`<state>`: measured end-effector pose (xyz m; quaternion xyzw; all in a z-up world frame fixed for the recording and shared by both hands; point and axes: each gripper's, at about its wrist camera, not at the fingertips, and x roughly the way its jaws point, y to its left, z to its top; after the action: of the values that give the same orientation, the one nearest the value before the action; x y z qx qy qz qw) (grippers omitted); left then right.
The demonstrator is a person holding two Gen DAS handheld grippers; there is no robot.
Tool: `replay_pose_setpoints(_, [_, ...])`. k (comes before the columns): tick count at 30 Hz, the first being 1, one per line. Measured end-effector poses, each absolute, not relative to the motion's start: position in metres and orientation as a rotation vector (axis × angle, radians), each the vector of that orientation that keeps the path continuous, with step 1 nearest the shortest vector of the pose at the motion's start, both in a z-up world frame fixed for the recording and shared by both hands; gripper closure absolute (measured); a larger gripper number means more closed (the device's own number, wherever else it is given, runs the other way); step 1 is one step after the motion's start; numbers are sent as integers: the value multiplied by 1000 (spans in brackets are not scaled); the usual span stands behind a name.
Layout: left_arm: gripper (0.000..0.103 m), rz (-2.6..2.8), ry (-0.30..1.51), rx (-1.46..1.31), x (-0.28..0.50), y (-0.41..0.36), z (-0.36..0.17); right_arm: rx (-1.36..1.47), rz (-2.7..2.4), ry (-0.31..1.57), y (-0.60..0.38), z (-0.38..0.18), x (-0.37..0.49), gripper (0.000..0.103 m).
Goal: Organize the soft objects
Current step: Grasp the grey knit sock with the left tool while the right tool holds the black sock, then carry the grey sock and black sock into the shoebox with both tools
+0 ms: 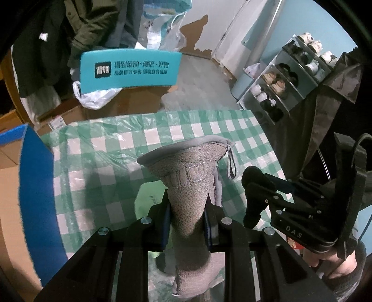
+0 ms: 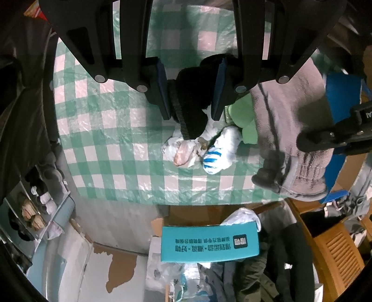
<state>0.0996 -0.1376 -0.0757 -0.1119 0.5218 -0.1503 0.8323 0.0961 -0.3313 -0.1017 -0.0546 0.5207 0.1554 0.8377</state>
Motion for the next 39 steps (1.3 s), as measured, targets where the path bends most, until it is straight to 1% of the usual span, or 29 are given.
replay_pose_setpoints(13, [82,-296,999,-124,69,-122,-32,-144,375,1048,-313,-74,83,69])
replay_pose_setpoints(19, [84,-283,974,-101,59,-109,-23,-164,401,1031,-300,-64,77,69])
replay_pose_setpoints(39, [84,-211,897,-114,31,-54,3,-206,486,990,-248,-36,66,69])
